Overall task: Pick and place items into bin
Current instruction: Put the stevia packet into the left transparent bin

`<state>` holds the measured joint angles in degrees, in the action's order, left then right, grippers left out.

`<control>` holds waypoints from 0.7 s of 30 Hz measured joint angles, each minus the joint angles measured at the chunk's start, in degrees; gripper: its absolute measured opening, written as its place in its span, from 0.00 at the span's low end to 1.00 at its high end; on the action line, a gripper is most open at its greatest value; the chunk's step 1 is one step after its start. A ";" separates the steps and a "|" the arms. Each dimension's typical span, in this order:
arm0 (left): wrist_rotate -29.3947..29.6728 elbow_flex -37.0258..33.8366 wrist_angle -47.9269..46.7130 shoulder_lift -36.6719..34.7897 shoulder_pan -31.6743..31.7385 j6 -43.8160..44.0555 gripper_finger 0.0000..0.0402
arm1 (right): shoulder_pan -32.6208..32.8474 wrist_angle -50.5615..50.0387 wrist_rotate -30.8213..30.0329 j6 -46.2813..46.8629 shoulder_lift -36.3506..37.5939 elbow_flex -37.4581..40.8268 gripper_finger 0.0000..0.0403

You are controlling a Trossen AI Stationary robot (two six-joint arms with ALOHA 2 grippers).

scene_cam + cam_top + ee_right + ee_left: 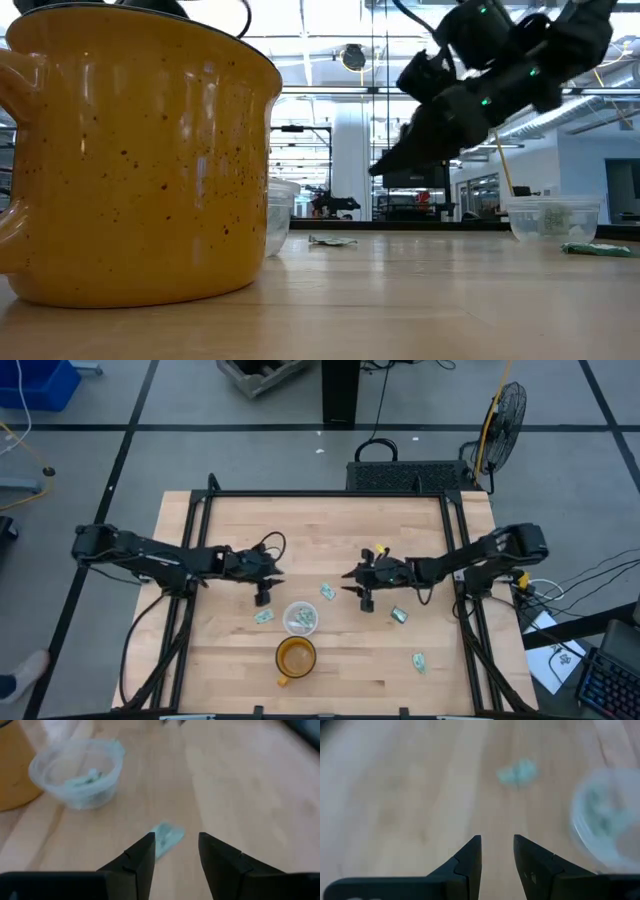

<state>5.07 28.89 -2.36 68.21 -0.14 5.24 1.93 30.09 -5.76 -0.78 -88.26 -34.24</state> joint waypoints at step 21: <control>-4.55 -2.82 -19.33 -3.26 -16.55 25.63 0.30 | -8.34 16.35 -0.07 -8.21 -4.36 -0.04 0.36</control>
<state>0.52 26.08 -21.69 64.96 -16.70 30.87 -6.42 46.44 -5.82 -8.98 -92.62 -34.28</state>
